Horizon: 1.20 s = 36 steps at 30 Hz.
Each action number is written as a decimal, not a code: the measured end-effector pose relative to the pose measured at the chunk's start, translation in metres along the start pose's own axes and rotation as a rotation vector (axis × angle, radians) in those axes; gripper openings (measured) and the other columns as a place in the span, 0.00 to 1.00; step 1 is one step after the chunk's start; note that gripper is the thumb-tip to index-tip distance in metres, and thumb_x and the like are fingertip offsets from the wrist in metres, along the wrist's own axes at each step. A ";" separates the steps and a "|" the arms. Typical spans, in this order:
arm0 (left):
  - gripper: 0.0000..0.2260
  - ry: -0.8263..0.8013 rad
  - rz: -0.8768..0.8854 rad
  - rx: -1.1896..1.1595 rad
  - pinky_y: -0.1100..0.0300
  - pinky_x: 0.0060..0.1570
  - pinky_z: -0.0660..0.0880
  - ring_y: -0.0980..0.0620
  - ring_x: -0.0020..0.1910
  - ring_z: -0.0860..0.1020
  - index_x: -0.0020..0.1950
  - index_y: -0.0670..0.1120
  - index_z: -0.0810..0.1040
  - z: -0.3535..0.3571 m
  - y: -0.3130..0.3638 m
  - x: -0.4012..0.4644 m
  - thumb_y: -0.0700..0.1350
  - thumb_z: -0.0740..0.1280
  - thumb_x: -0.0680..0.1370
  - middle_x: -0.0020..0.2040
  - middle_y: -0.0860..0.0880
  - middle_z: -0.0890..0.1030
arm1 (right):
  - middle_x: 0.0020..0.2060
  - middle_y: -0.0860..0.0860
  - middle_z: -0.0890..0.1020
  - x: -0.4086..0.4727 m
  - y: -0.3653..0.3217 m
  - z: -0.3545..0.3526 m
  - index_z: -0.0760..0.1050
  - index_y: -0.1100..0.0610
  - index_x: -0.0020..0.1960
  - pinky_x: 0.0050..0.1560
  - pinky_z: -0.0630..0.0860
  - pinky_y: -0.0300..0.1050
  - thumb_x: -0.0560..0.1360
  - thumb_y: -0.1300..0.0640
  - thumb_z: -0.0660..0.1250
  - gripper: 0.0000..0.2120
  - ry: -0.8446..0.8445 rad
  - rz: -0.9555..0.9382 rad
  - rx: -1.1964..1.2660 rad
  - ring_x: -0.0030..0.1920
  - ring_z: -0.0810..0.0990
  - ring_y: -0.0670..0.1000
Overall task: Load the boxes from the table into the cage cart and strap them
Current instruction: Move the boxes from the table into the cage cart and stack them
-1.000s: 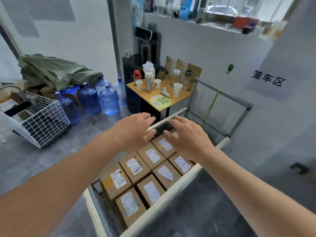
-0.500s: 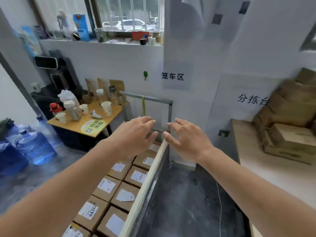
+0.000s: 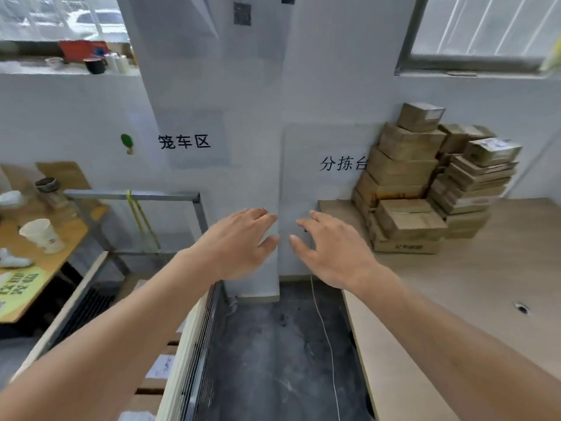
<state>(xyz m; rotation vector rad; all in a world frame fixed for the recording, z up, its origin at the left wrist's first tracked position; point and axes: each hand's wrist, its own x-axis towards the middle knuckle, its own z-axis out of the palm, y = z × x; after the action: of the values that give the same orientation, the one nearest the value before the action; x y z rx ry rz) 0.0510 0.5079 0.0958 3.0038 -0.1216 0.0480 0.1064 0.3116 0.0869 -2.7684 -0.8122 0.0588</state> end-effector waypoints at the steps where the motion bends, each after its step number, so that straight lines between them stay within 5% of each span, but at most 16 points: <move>1: 0.24 -0.009 0.023 -0.006 0.49 0.72 0.67 0.48 0.75 0.69 0.80 0.48 0.65 0.003 0.000 0.015 0.58 0.53 0.86 0.76 0.50 0.70 | 0.80 0.52 0.65 0.006 0.007 0.001 0.68 0.48 0.78 0.78 0.60 0.54 0.83 0.36 0.54 0.28 0.001 0.025 0.000 0.80 0.63 0.54; 14: 0.21 -0.132 0.427 -0.017 0.48 0.67 0.71 0.45 0.70 0.73 0.73 0.48 0.71 0.040 -0.015 0.209 0.57 0.54 0.86 0.72 0.49 0.72 | 0.76 0.53 0.70 0.093 0.077 0.020 0.71 0.51 0.76 0.73 0.67 0.54 0.84 0.38 0.55 0.27 0.068 0.451 -0.002 0.75 0.69 0.56; 21: 0.26 -0.157 0.635 -0.011 0.52 0.74 0.64 0.48 0.75 0.69 0.82 0.48 0.62 0.058 0.005 0.282 0.57 0.54 0.87 0.81 0.49 0.64 | 0.78 0.53 0.68 0.110 0.115 0.024 0.70 0.49 0.77 0.76 0.65 0.53 0.83 0.37 0.55 0.28 0.099 0.636 0.060 0.78 0.65 0.54; 36: 0.23 -0.228 0.775 -0.053 0.56 0.69 0.72 0.52 0.73 0.70 0.80 0.51 0.65 0.117 0.115 0.426 0.56 0.58 0.86 0.77 0.53 0.68 | 0.77 0.52 0.70 0.138 0.278 0.042 0.71 0.48 0.75 0.76 0.65 0.54 0.83 0.35 0.54 0.27 0.057 0.814 0.145 0.77 0.66 0.54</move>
<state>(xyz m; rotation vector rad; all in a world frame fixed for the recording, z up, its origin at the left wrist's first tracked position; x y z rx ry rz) 0.4688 0.3452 0.0107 2.6994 -1.2602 -0.2137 0.3639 0.1699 -0.0199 -2.7436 0.3543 0.1758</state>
